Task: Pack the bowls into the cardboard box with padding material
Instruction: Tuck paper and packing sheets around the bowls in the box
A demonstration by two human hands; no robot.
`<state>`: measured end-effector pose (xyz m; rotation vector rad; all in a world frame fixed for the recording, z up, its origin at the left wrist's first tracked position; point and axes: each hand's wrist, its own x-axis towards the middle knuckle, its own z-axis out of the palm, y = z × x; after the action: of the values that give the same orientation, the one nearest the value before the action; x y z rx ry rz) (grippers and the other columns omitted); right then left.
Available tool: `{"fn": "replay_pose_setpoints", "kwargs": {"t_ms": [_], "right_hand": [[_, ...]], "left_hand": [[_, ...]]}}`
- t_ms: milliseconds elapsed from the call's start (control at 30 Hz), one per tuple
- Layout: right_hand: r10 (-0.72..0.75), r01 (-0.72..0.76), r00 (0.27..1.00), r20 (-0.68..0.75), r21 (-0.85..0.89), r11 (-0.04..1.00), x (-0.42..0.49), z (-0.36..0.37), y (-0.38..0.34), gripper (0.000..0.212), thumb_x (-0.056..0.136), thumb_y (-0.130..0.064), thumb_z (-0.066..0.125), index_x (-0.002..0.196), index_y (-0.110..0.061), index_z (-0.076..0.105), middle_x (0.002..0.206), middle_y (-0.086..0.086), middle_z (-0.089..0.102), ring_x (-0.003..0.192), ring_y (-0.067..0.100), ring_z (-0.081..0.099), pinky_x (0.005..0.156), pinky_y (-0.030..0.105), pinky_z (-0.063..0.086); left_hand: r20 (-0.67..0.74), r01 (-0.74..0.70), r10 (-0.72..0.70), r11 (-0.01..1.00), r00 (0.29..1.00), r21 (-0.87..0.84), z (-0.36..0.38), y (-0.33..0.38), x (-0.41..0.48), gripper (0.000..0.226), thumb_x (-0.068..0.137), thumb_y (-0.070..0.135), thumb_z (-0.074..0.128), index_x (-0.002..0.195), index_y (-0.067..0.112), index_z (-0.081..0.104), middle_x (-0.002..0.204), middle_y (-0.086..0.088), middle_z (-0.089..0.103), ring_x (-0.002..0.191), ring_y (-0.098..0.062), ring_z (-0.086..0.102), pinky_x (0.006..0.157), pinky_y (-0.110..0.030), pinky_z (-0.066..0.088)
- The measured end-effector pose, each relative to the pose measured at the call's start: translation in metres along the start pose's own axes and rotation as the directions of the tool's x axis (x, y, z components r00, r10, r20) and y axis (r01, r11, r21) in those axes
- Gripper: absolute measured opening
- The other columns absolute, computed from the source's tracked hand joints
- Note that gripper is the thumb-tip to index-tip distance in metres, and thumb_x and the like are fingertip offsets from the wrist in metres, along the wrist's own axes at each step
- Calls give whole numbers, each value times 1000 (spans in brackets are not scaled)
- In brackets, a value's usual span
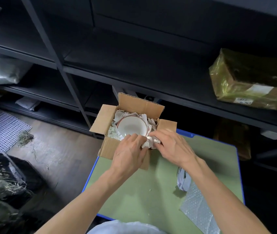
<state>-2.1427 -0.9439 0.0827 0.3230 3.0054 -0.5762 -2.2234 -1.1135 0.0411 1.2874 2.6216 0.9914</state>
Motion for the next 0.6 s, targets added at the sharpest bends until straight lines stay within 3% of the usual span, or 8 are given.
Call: {"fn": "replay_pose_setpoints", "kwargs": {"t_ms": [133, 233, 367, 433, 500, 600], "right_hand": [[-40, 40, 999, 7, -47, 998, 4, 3, 1, 29, 96, -24, 60, 124, -24, 65, 117, -9, 58, 111, 14, 48, 87, 24, 36], [-58, 56, 998, -16, -84, 995, 7, 0, -1, 23, 94, -24, 63, 117, -24, 65, 112, -12, 62, 104, 13, 46, 75, 19, 24], [-63, 61, 998, -25, -101, 993, 12, -2, -3, 13, 89, -16, 66, 100, -21, 64, 99, -10, 66, 96, 17, 50, 64, 25, 14], [-77, 76, 997, -1, -110, 991, 18, 0, -2, 12, 85, -12, 67, 93, -21, 65, 94, -9, 66, 95, 19, 50, 65, 27, 19], [-85, 86, 996, 13, -103, 991, 24, 2, -2, 13, 84, -10, 68, 90, -22, 69, 94, -9, 64, 96, 19, 49, 68, 30, 34], [-77, 79, 997, 18, -117, 990, 30, 3, -2, 15, 84, -9, 66, 89, -21, 73, 96, -7, 59, 99, 18, 46, 77, 35, 44]], "left_hand": [[-9, -15, 15, 1000, 1000, 26, 3, -2, -1, 13, 90, 21, 63, 100, 14, 66, 85, -1, 56, 71, -24, 44, 60, -43, 45], [10, 29, -29, 999, 1000, 36, 2, -1, 3, 11, 90, 18, 60, 97, 18, 68, 82, 3, 61, 71, -23, 47, 60, -40, 45], [60, 64, -69, 994, 996, 86, -1, -1, 13, 10, 86, 15, 61, 89, 23, 66, 77, 7, 66, 70, -24, 52, 56, -36, 41], [87, 66, -77, 990, 993, 123, -2, -2, 18, 6, 86, 19, 63, 84, 23, 67, 77, 5, 64, 71, -24, 51, 56, -35, 39], [100, 52, -66, 989, 993, 136, -1, 0, 19, 8, 87, 20, 63, 84, 24, 69, 78, 4, 62, 71, -23, 49, 56, -36, 40], [86, -27, 18, 994, 996, 103, 4, 3, 18, 16, 88, 20, 58, 76, 22, 67, 72, 4, 59, 64, -21, 44, 56, -38, 41]]}}
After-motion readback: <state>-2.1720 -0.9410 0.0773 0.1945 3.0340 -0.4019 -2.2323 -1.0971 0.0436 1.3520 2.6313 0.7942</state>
